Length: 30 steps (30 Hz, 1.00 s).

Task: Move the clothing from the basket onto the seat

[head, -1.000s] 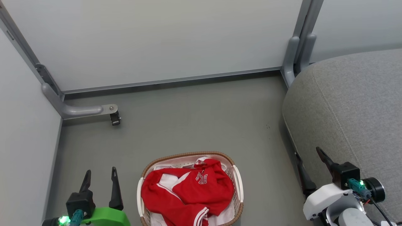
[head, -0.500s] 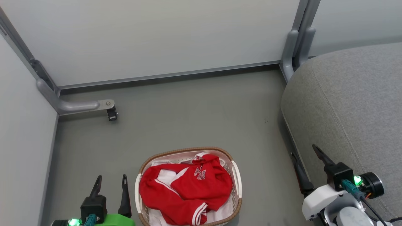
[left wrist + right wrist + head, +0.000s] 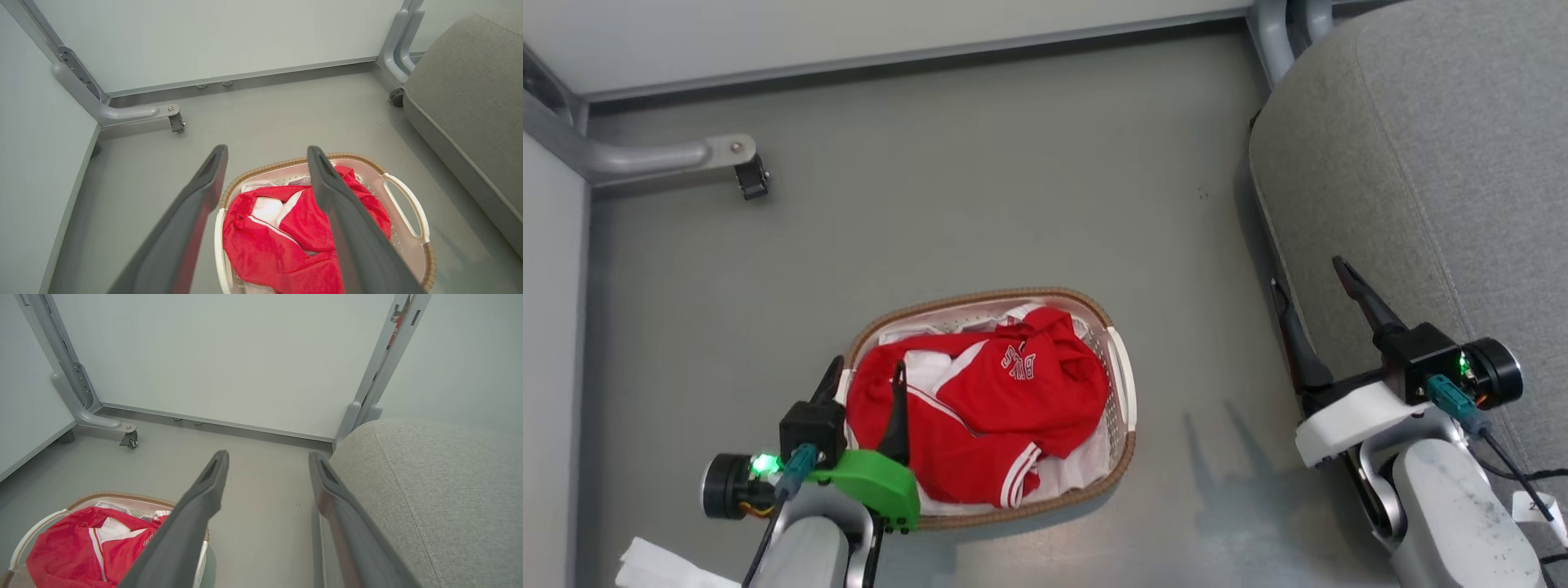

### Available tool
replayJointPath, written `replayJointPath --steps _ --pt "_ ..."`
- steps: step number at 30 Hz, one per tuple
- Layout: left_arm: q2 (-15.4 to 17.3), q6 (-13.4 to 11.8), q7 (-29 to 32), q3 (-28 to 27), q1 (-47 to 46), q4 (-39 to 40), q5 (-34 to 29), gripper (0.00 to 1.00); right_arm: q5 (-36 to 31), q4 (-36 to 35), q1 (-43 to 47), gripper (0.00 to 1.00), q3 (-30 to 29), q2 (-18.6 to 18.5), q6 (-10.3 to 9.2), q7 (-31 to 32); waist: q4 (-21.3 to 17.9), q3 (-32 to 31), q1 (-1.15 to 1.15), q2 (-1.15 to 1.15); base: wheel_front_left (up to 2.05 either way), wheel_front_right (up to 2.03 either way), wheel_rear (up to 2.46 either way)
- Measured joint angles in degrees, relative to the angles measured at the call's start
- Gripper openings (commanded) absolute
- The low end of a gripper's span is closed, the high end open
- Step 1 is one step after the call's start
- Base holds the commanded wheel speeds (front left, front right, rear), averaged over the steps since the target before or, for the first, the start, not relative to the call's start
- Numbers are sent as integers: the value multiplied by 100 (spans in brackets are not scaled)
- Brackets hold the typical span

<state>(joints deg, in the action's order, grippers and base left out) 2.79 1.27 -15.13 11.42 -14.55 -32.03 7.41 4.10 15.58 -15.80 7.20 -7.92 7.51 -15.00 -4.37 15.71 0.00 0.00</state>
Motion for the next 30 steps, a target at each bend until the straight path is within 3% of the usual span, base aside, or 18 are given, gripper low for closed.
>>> replayJointPath --steps 13,30 --pt "-10 330 0 851 -1744 -1368 570 100 147 -632 -785 100 277 -25 1 0 -366 1509 1 0 0 0 0" --pt "-12 393 0 2030 -3350 -3153 1718 100 247 -1015 -1181 100 368 91 1 0 -1064 3051 1 0 0 0 0"
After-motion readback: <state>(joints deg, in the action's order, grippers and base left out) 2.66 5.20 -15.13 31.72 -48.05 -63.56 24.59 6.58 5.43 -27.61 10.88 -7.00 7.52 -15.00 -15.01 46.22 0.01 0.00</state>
